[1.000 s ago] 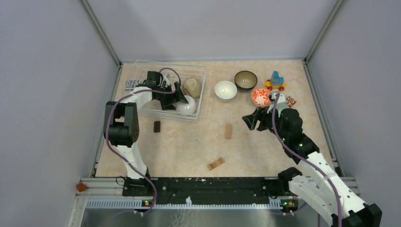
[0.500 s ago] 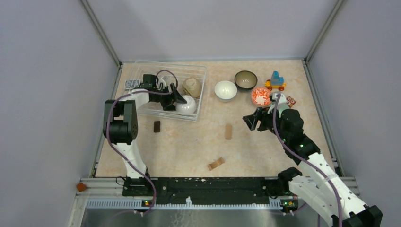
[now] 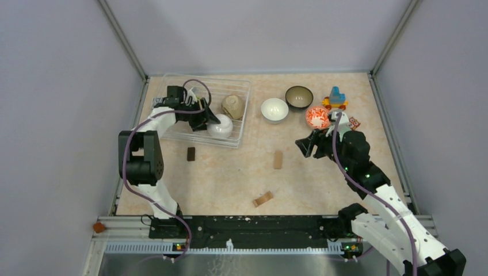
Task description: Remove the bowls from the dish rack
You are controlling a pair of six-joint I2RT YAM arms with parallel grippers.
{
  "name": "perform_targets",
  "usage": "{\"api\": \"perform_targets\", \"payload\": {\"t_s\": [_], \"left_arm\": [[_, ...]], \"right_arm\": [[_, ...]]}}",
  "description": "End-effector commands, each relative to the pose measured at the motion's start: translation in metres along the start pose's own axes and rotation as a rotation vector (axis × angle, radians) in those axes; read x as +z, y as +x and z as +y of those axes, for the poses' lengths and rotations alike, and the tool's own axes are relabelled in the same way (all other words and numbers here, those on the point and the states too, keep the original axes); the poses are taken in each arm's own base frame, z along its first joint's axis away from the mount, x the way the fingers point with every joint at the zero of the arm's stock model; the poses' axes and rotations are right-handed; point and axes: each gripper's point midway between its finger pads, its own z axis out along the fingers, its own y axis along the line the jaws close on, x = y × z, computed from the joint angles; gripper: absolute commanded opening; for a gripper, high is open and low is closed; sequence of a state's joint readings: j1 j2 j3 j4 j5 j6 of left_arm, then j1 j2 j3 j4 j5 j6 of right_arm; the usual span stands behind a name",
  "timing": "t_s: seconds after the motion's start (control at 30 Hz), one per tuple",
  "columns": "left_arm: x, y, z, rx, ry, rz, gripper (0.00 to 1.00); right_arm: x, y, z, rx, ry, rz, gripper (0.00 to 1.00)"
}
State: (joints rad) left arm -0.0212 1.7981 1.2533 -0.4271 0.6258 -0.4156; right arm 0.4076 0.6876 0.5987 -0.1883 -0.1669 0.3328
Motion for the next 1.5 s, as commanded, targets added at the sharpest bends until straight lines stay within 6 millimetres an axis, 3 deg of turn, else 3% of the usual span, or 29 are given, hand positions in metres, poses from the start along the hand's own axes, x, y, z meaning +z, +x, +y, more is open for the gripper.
{"api": "perform_targets", "payload": {"t_s": [0.0, 0.3, 0.53, 0.7, 0.8, 0.9, 1.2, 1.47], "left_arm": [[-0.028, -0.023, -0.029, 0.082, 0.029, -0.081, 0.56], [-0.078, -0.051, -0.071, 0.212, 0.019, -0.185, 0.55], [-0.106, -0.065, -0.056, 0.313, -0.292, -0.307, 0.53], [-0.116, -0.069, -0.067, 0.454, -0.504, -0.391, 0.52], [-0.105, -0.063, -0.077, 0.529, -0.559, -0.387, 0.50], [-0.091, -0.058, -0.071, 0.581, -0.675, -0.360, 0.50], [-0.069, -0.045, -0.035, 0.651, -1.036, -0.251, 0.50], [-0.037, -0.020, -0.022, 0.684, -1.058, -0.146, 0.52]], "right_arm": [[-0.004, -0.026, 0.010, -0.025, -0.028, -0.061, 0.63], [-0.004, -0.031, 0.013, -0.026, -0.032, -0.063, 0.63], [-0.004, -0.029, 0.017, -0.011, -0.056, -0.057, 0.64], [-0.004, -0.030, 0.017, -0.011, -0.051, -0.055, 0.63], [-0.005, -0.030, 0.018, -0.007, -0.055, -0.053, 0.63], [-0.006, -0.029, 0.018, -0.001, -0.055, -0.048, 0.63], [-0.011, -0.031, 0.016, -0.010, -0.036, -0.054, 0.63], [-0.009, -0.029, 0.015, -0.006, -0.037, -0.052, 0.63]]}}
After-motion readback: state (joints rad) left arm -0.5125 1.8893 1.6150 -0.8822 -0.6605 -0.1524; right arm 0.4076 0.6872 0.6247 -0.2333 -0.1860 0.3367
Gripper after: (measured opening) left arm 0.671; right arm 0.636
